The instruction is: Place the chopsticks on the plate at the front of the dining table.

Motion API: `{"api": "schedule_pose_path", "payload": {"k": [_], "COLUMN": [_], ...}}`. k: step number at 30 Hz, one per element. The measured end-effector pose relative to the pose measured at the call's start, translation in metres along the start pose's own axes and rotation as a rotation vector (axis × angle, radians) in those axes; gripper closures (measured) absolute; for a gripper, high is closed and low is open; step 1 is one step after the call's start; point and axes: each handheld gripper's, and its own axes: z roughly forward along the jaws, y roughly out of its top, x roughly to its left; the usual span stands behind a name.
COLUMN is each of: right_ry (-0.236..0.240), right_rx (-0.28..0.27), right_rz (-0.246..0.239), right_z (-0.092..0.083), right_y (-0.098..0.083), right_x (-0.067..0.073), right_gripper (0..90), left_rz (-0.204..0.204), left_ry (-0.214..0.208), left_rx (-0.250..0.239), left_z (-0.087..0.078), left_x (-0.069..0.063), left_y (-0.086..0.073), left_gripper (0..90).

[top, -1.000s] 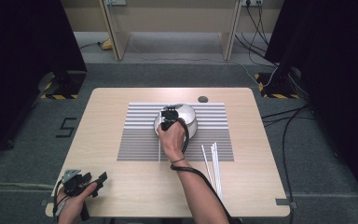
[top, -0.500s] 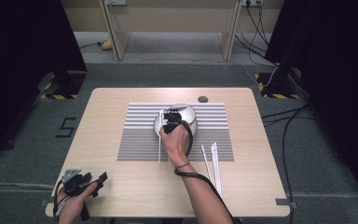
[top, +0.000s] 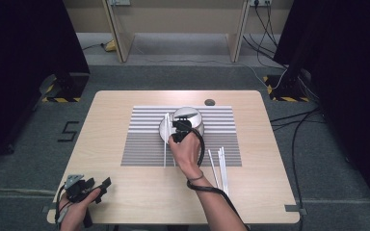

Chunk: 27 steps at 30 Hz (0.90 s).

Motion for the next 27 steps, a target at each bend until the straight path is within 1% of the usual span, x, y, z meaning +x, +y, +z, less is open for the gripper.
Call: {"api": "schedule_pose_path", "payload": {"k": [5, 9, 16, 19, 27], "right_ry": [0.003, -0.002, -0.008, -0.019, -0.016], "right_rx": [0.016, 0.040, 0.074, 0.075, 0.100], "right_rz": [-0.001, -0.004, -0.018, -0.036, -0.036], "right_z": [-0.007, -0.009, -0.010, -0.009, -0.008], "right_y": [-0.007, -0.013, -0.025, -0.031, -0.042], "right_x": [-0.007, -0.013, -0.016, -0.016, -0.018], "right_gripper": [81.7, 82.2, 83.0, 83.1, 83.2], "left_rz": [0.002, 0.002, 0.002, 0.002, 0.003], "left_ry": [0.002, 0.003, 0.003, 0.004, 0.006], "left_rx": [0.001, 0.001, 0.001, 0.001, 0.001], "left_z": [0.000, 0.000, 0.000, 0.000, 0.000], "left_x": [0.000, 0.000, 0.000, -0.001, -0.001], "left_y": [0.000, 0.000, 0.000, 0.000, 0.000], "left_gripper": [26.2, 26.2, 26.3, 26.3, 26.3]}}
